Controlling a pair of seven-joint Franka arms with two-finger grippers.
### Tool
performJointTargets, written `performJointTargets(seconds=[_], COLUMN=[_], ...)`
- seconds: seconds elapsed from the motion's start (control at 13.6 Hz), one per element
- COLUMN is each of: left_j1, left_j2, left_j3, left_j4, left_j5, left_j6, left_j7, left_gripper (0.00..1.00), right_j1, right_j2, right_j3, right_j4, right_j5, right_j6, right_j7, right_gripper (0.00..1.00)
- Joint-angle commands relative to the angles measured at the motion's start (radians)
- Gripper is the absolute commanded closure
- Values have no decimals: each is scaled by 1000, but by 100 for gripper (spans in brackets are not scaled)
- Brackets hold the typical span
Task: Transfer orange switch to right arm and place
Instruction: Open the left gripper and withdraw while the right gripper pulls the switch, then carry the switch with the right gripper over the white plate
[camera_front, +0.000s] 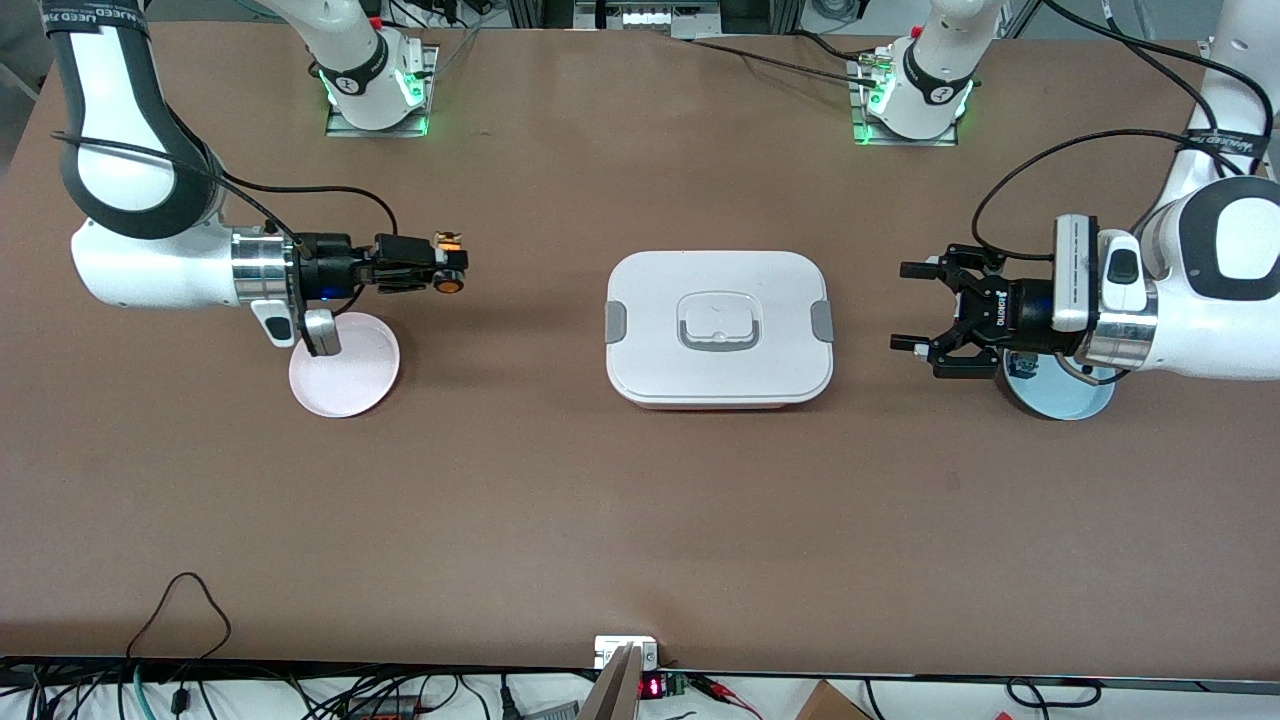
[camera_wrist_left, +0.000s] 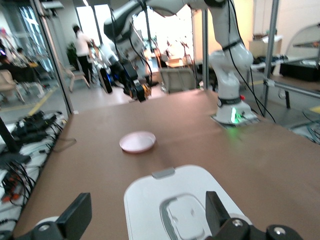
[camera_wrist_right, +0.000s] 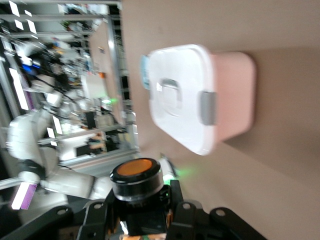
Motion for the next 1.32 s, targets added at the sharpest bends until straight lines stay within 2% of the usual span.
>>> performJointTargets(seconds=[0.0, 0.15, 0.29, 0.44, 0.73, 0.88, 0.96, 1.03, 1.1, 1.25], left_j1=[-167, -309, -456, -558, -627, -681, -727, -748, -750, -744], left_j2=[-100, -151, -188, -234, -332, -366, -389, -431, -448, -465], left_j3=[272, 529, 734, 853, 864, 864, 864, 864, 864, 867], left_j4=[30, 25, 27, 18, 24, 22, 24, 19, 16, 18], left_j5=[43, 55, 107, 173, 410, 617, 738, 808, 820, 817], left_j6=[-122, -172, -146, -4, 272, 385, 394, 391, 367, 292], left_j7=[-42, -45, -53, -129, -218, -301, -356, -463, -599, -828], left_gripper=[0, 0, 0, 0, 0, 0, 0, 0, 0, 0], right_j1=[-50, -70, -73, -71, -65, -62, -54, -48, -47, -47], right_j2=[-19, -10, -8, -1, 10, 13, 15, 19, 27, 42], right_j3=[17, 17, 17, 17, 17, 17, 17, 17, 17, 17], right_j4=[-17, -15, -14, -15, -24, -56, -76, -101, -116, -148], right_j5=[-167, -326, -527, -669, -919, -1032, -1086, -1146, -1184, -1188], right_j6=[1, 17, 93, 129, 230, 319, 378, 450, 510, 589], right_j7=[-69, -132, -230, -323, -495, -581, -620, -655, -677, -703], right_gripper=[100, 100, 100, 100, 100, 100, 100, 100, 100, 100])
